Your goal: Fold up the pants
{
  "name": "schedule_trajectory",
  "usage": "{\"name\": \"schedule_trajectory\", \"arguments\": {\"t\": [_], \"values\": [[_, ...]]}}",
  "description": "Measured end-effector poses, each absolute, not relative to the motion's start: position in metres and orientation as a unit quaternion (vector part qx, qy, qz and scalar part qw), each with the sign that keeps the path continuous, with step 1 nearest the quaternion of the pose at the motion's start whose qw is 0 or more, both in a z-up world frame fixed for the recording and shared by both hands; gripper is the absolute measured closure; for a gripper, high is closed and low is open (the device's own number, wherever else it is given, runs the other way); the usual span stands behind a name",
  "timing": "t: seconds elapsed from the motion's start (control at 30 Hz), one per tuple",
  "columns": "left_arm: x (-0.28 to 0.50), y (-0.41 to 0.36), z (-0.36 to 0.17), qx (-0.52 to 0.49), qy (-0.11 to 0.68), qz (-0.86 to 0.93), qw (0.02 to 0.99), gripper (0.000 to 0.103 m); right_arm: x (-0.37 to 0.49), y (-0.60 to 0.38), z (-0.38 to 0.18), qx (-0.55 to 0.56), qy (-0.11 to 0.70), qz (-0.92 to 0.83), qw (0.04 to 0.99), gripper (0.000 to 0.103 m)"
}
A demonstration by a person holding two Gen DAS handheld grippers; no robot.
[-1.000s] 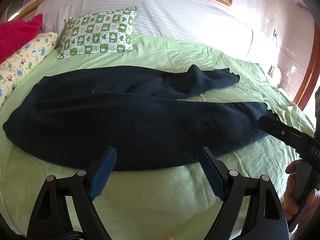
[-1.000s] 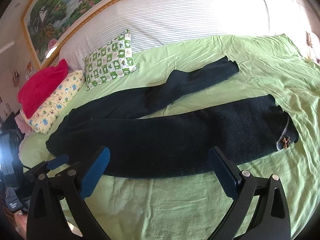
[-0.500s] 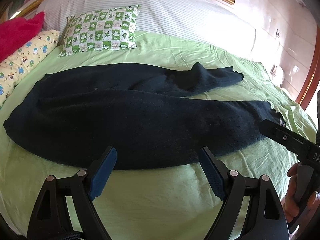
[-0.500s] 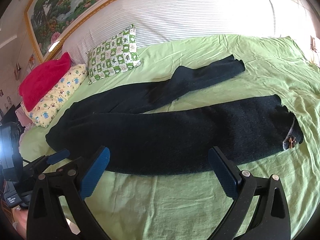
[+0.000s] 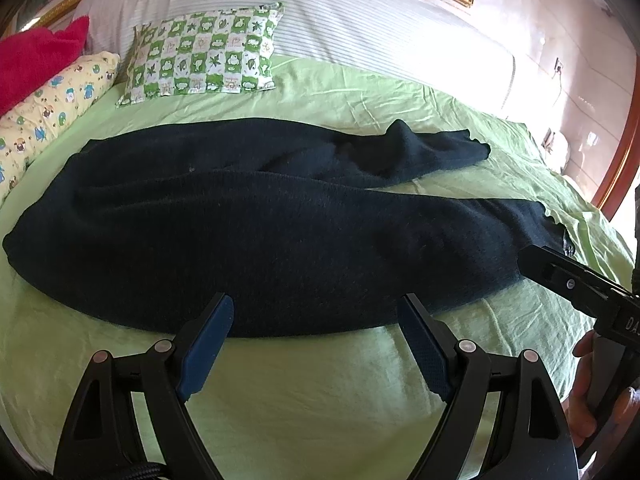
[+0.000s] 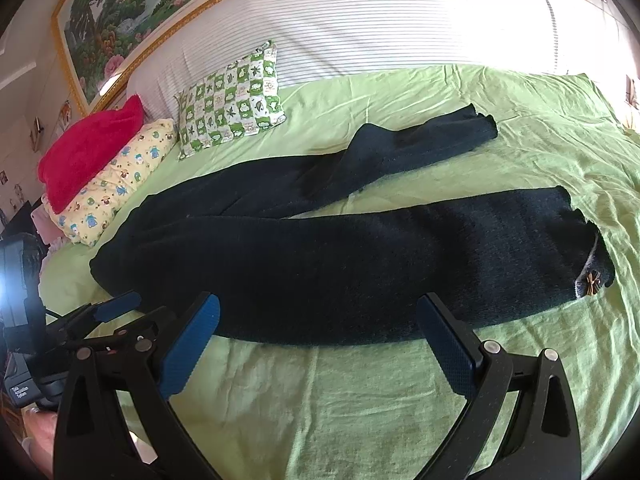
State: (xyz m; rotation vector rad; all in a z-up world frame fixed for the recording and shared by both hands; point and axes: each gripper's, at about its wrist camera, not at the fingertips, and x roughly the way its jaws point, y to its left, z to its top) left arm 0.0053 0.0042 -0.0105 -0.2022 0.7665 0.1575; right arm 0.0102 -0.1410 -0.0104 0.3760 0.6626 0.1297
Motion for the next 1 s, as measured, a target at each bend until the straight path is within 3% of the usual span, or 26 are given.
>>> {"name": "schedule_trajectory", "arguments": {"t": [1.0], "values": [[0.035,-0.002,-0.010,-0.081,0.390,0.012,0.917,0.018,0.014,-0.150,-0.006,0.171,0.316,0.090,0.929,0.004]]}}
